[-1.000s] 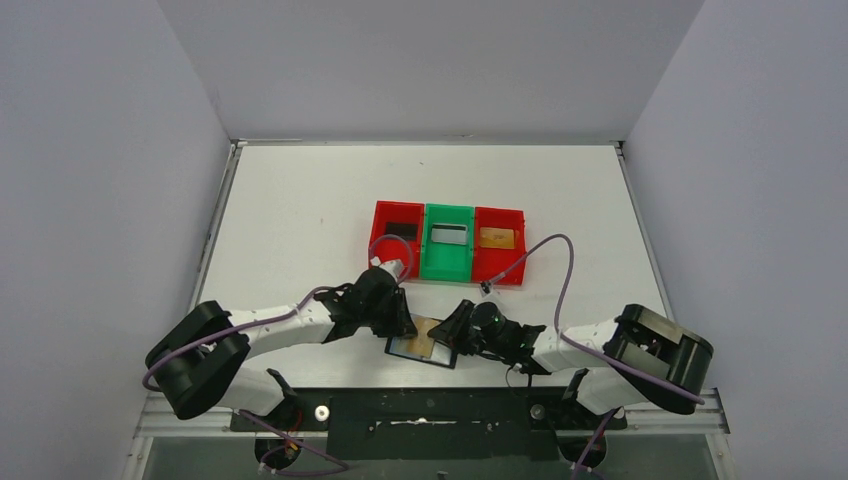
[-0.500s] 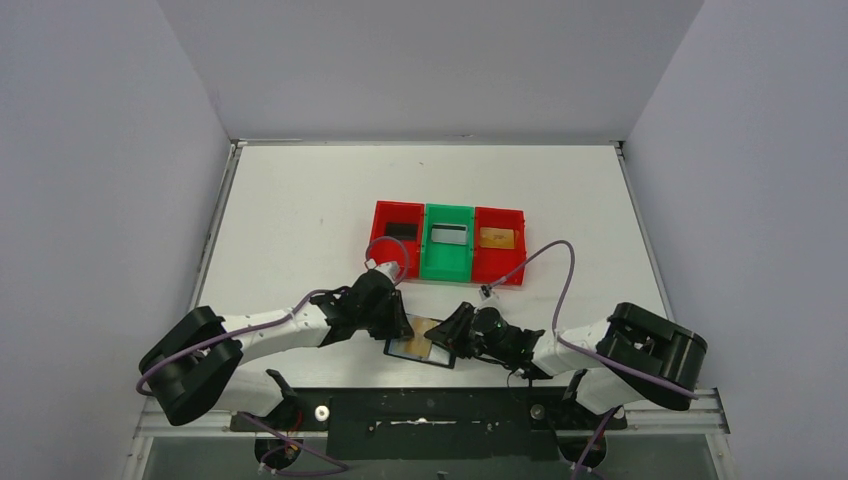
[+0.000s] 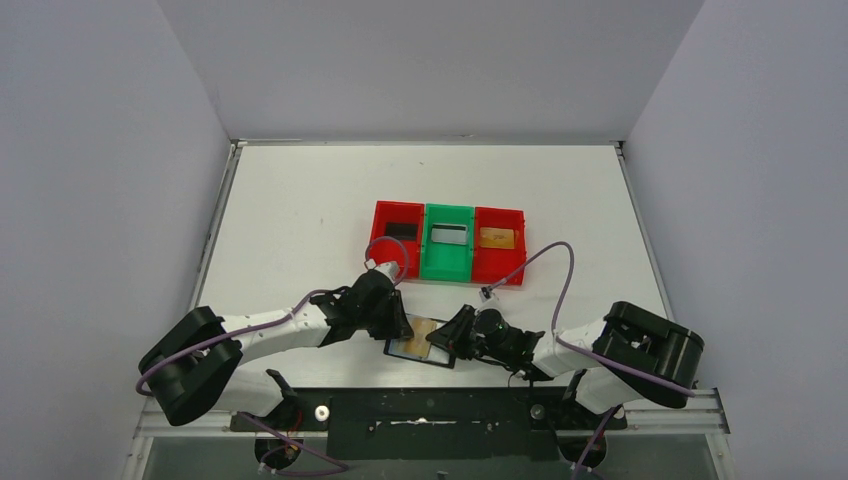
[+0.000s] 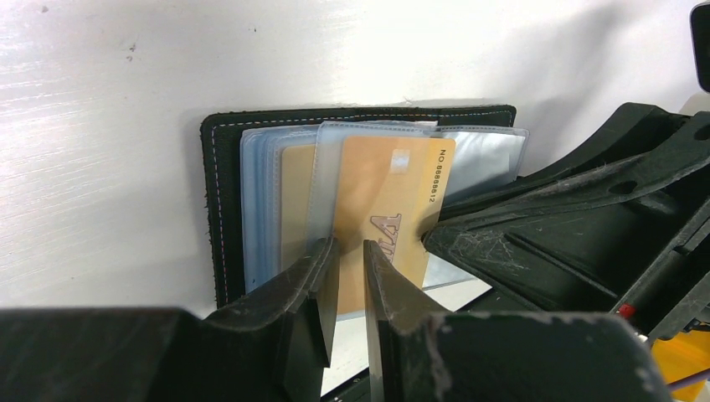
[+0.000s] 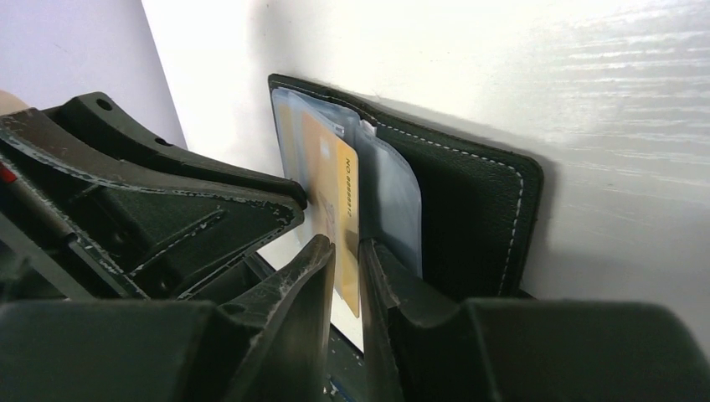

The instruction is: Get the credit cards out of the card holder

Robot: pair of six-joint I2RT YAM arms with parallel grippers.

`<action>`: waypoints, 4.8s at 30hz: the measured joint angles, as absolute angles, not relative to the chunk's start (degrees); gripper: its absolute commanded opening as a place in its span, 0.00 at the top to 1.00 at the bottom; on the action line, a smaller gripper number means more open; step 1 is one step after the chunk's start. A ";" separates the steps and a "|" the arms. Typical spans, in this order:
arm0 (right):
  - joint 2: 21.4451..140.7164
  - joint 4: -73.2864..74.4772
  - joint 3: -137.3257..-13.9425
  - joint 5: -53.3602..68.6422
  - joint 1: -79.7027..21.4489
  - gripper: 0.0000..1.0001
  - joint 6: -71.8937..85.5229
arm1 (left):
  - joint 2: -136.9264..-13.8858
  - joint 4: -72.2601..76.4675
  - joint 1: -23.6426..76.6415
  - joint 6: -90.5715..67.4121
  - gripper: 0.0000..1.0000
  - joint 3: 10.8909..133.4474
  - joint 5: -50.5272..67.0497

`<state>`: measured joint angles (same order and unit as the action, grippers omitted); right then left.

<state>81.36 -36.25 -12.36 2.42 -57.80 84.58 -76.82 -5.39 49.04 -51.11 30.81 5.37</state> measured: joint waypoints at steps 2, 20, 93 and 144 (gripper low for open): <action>81.45 -36.32 -12.36 2.42 -57.78 0.89 84.66 | -76.82 -5.39 49.04 -51.13 0.82 30.81 5.37; 80.58 -36.32 -12.36 2.37 -57.67 0.78 84.49 | -75.96 -6.90 49.04 -51.42 0.83 30.76 5.10; 39.35 17.19 -34.22 -32.95 -56.16 1.00 34.11 | -55.07 -28.38 24.95 -33.87 0.21 41.80 -0.86; 89.27 25.76 -61.73 4.60 -25.45 1.00 -55.18 | -40.14 -22.90 22.76 -28.60 0.09 35.03 -7.09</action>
<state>89.27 25.76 -61.73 4.60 -25.45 -55.18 -40.14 -22.90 22.76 -28.60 35.03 -7.09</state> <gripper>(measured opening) 0.046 0.914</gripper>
